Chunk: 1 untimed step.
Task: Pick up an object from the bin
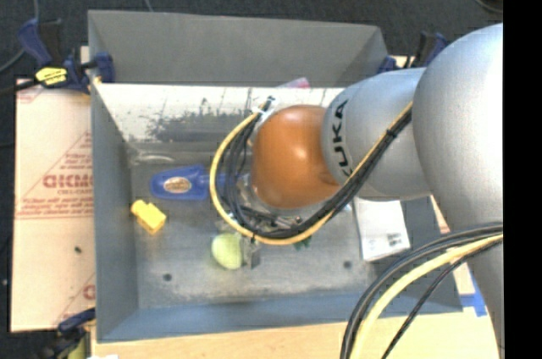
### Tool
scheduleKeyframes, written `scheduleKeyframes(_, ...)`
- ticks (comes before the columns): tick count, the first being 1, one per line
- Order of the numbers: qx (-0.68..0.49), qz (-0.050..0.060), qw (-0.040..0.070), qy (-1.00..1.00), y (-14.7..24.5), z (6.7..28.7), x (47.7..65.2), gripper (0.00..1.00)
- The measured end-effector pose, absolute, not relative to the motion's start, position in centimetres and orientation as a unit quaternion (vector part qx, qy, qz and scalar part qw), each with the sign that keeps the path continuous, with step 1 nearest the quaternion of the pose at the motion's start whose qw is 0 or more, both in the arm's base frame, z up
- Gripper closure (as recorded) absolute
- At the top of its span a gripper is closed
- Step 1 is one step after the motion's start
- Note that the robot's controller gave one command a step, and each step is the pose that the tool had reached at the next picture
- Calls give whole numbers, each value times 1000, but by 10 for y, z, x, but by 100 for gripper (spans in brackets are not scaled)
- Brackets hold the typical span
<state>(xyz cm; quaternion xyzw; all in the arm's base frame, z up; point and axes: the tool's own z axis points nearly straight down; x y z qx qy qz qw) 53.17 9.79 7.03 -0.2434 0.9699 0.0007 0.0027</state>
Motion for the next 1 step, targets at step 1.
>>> scheduleKeyframes(1, -243, 1, 3, 970, 98, 70, 532, 100)
